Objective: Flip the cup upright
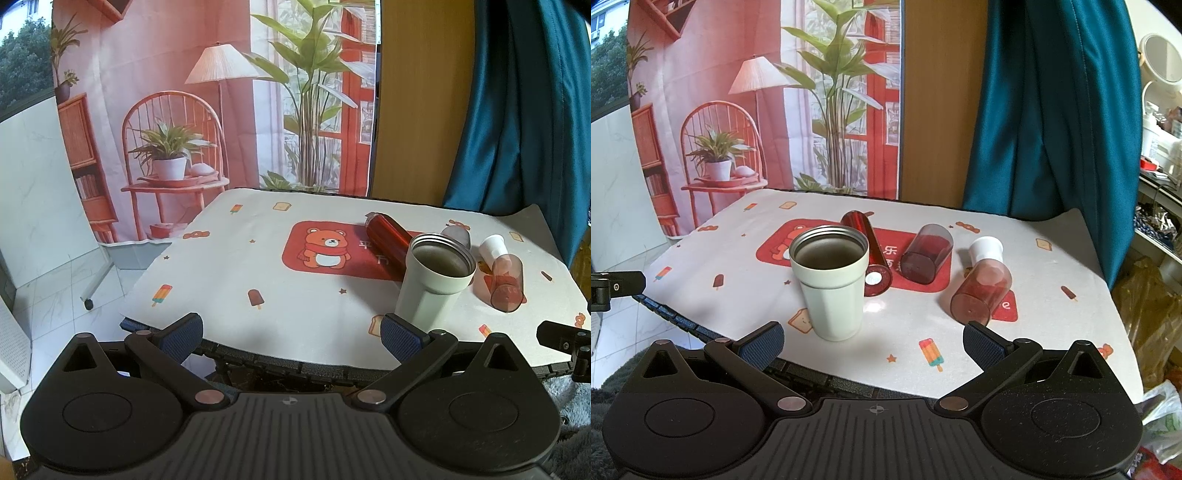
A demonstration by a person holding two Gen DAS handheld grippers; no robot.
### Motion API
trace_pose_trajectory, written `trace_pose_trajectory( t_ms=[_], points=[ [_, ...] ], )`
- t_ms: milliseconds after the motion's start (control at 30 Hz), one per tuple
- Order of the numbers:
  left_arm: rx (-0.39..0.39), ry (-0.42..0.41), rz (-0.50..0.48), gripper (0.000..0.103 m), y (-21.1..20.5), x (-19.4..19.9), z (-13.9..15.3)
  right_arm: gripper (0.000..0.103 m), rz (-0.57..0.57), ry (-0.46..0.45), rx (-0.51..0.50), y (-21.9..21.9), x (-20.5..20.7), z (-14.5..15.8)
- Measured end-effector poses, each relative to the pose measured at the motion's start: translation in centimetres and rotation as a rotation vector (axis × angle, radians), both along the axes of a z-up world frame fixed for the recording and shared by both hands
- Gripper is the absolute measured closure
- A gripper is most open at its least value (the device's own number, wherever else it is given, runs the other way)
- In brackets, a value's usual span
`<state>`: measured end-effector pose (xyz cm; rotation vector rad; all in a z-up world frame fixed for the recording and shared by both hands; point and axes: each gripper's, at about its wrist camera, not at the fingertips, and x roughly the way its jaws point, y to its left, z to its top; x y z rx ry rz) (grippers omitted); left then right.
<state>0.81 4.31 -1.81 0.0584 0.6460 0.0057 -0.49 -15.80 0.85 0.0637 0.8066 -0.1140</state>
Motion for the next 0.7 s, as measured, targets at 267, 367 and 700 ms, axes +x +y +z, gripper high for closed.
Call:
trace_pose_trajectory(
  t_ms=[267,367,700],
  points=[
    [0.000,0.000,0.000,0.000,-0.02,-0.01,0.00,0.000,-0.005,-0.002,0.000,0.08,-0.10,-0.17],
    [0.001,0.002,0.000,0.000,-0.07,0.00,-0.01,0.000,-0.006,-0.002,0.001,0.09,-0.11,-0.14],
    [-0.001,0.004,0.001,0.000,-0.12,0.08,-0.09,0.000,-0.007,-0.001,0.000,0.16,-0.13,-0.13]
  ],
)
